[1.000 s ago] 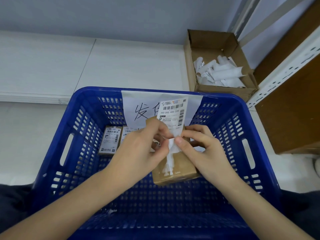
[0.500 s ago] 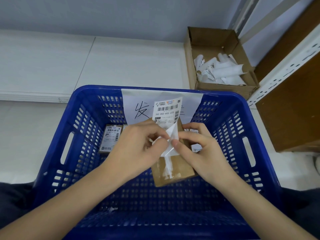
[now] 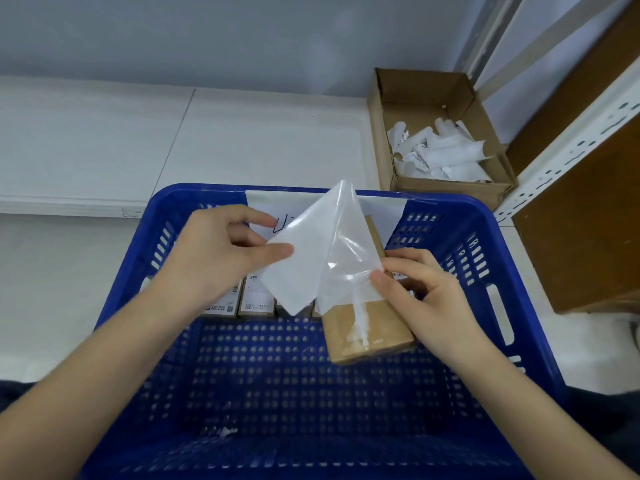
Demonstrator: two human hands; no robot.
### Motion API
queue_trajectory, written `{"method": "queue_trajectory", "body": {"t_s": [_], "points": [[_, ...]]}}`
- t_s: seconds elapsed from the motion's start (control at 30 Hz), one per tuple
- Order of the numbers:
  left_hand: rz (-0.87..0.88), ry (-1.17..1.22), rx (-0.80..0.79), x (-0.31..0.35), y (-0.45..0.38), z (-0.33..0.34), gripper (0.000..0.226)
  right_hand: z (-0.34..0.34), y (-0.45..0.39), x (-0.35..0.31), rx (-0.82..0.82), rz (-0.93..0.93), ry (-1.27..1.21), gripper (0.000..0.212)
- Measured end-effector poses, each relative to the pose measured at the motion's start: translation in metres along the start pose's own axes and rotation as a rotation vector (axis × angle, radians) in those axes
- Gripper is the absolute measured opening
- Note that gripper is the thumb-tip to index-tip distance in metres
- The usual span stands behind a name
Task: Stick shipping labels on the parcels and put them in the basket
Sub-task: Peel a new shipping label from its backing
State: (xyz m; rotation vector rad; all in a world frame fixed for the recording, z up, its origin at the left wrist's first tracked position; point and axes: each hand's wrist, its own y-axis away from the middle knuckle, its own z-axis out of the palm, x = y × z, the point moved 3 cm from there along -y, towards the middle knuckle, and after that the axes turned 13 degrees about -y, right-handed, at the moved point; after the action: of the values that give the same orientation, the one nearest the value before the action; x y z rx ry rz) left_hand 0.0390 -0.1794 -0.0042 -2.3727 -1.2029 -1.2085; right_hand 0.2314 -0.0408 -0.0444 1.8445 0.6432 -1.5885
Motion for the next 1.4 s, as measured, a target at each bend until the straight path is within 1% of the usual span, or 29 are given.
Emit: {"method": "queue_trajectory", "body": {"t_s": [0.13,0.3,0.33,0.4,0.43,0.5,0.53,0.6,0.63,0.7,0.8,0.87,1.07,1.17,1.23,1.33,1.4], "points": [[-0.038,-0.008,-0.033,-0.006,-0.01,-0.021,0.013,-0.01,-0.005,-0.001,0.066,-0.005,-0.019,0.016],[-0.076,0.024,-0.062,-0.017,-0.017,-0.043,0.021,-0.019,-0.008,0.0,0.108,0.004,-0.02,0.013],[-0.091,0.039,-0.055,-0.019,-0.017,-0.047,0.02,-0.021,-0.008,0.0,0.122,0.01,-0.032,0.013],[-0.1,0.099,-0.01,-0.02,-0.018,-0.055,0.009,-0.023,-0.008,0.0,0.147,0.016,-0.042,0.013],[-0.103,0.142,0.018,-0.019,-0.018,-0.058,0.007,-0.023,-0.008,0.0,0.155,0.014,-0.046,0.013],[-0.134,0.313,0.028,-0.017,-0.015,-0.058,0.006,-0.022,-0.008,-0.001,0.172,-0.006,-0.057,0.013],[-0.154,0.449,-0.006,-0.014,-0.013,-0.053,0.004,-0.021,-0.007,-0.002,0.179,-0.019,-0.062,0.014],[-0.186,0.685,-0.145,-0.009,-0.007,-0.031,0.003,-0.017,-0.007,-0.004,0.186,-0.046,-0.078,0.015],[-0.205,0.725,-0.234,-0.008,-0.004,-0.016,0.01,-0.014,-0.007,-0.006,0.183,-0.053,-0.089,0.016],[-0.253,0.714,-0.379,-0.006,0.002,0.018,0.025,-0.01,-0.009,-0.009,0.169,-0.055,-0.11,0.017],[-0.326,0.73,-0.485,-0.005,0.004,0.061,0.044,-0.008,-0.012,-0.007,0.169,-0.03,-0.14,0.013],[-0.344,0.763,-0.526,-0.005,0.002,0.08,0.052,-0.009,-0.014,-0.004,0.188,-0.003,-0.16,0.01],[-0.331,0.876,-0.509,-0.003,-0.007,0.104,0.059,-0.013,-0.027,-0.003,0.244,0.102,-0.28,0.01],[-0.309,0.866,-0.453,0.002,-0.021,0.101,0.054,-0.012,-0.039,-0.004,0.242,0.163,-0.324,0.011],[-0.288,0.846,-0.401,0.006,-0.032,0.097,0.048,-0.013,-0.05,-0.008,0.226,0.16,-0.345,0.012],[-0.226,0.794,-0.364,0.015,-0.052,0.092,0.051,-0.017,-0.072,-0.018,0.201,0.105,-0.355,0.012],[-0.193,0.776,-0.351,0.023,-0.067,0.091,0.053,-0.024,-0.091,-0.023,0.213,0.095,-0.381,0.01]]}}
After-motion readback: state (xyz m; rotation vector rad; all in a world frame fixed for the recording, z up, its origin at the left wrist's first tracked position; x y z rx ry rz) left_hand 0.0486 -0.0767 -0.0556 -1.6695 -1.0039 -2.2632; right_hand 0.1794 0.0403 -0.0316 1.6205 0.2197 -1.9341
